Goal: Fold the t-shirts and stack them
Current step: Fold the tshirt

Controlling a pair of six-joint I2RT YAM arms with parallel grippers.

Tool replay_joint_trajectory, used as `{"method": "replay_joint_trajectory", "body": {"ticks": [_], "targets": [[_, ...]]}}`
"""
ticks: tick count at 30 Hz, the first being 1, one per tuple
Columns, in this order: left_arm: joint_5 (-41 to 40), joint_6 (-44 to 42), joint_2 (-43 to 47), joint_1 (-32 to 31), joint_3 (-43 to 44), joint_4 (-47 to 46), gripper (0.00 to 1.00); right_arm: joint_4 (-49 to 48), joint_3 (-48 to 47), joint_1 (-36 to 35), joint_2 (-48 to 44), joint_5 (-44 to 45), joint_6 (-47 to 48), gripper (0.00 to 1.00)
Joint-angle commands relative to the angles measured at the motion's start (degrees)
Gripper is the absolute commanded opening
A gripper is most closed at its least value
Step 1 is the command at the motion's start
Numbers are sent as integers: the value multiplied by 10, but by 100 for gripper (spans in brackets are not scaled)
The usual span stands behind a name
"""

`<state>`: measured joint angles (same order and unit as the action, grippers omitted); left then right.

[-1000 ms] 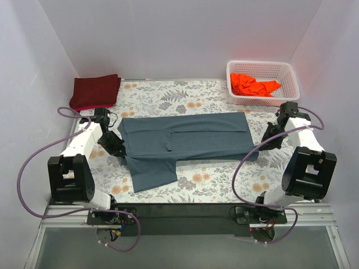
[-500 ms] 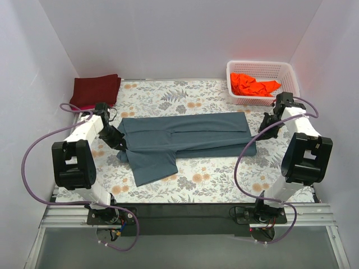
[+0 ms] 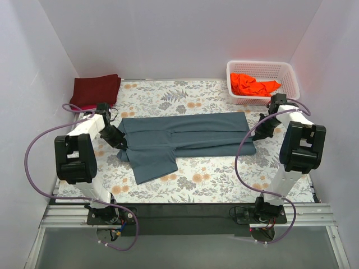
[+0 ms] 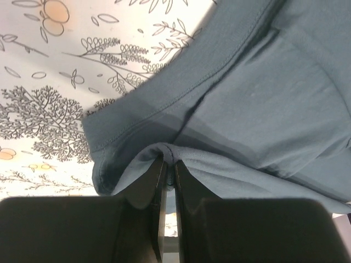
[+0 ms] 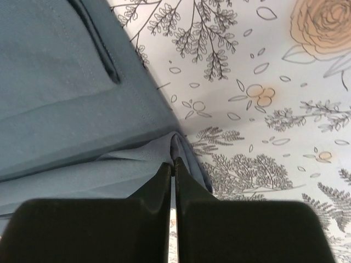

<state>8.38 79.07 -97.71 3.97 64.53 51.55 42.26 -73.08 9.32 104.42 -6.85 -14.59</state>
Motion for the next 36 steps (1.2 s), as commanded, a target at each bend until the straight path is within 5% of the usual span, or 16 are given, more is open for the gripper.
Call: {"method": "replay_joint_trajectory", "body": {"ticks": [1, 15, 17, 22, 26, 29, 36], "targets": [[-34, 2, -3, 9, -1, -24, 0, -38, -22, -1, 12, 11, 4, 1], [-49, 4, -2, 9, -19, -56, 0, -62, -22, -16, 28, 2, 3, 1], [-45, 4, -1, 9, -18, -56, 1, -62, -20, -16, 26, 1, 3, 8], [-51, -2, 28, 9, 8, -40, 28, -60, -22, -20, -12, -1, 11, 38], [-64, -10, 73, 8, 17, -22, 62, -59, -22, -44, -62, 1, 16, 51], [-67, -17, 121, 7, -6, -22, 75, -59, -11, -77, -104, -7, 21, 56], [-50, -21, 226, -32, -105, -6, 79, -149, 61, -234, -163, -76, -6, 56]]}}
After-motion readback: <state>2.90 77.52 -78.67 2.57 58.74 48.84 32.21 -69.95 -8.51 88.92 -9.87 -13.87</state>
